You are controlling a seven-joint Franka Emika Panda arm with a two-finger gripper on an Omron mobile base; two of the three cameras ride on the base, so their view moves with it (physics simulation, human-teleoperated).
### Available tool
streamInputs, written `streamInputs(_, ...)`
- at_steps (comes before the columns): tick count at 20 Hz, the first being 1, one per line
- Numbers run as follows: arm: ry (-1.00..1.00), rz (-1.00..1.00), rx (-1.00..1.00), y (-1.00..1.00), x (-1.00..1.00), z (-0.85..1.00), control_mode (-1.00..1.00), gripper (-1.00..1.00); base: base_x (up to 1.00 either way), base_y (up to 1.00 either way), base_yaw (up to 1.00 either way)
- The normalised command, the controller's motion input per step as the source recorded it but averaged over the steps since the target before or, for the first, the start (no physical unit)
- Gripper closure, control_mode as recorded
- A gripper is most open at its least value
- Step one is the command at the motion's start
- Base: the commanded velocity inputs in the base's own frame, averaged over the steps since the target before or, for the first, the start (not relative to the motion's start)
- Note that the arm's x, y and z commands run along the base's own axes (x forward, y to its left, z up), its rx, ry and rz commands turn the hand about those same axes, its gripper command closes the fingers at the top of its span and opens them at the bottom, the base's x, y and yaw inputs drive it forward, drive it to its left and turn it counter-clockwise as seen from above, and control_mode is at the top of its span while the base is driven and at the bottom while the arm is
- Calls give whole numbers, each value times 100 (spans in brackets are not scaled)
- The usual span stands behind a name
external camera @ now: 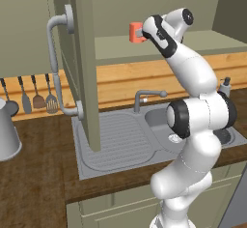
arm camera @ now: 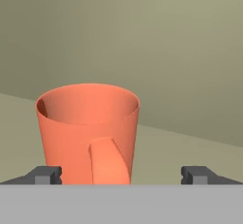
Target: Gather all objects into one cabinet and sort the glasses and bowls to opposite sides.
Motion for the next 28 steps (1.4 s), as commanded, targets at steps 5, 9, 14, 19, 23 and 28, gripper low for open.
streamInputs(5,0,0,0,0,12,-10,-100,-100,0,0,0)
streamInputs(9,0,0,0,3,17,-11,-100,-100,0,0,0)
streamInputs(14,0,0,0,11,19,-8,-100,100,0,0,0)
streamInputs(19,0,0,0,0,18,0,-100,100,0,0,0)
streamInputs(23,0,0,0,0,7,0,-100,100,0,0,0)
streamInputs(28,-3,0,0,7,-10,0,-100,100,0,0,0)
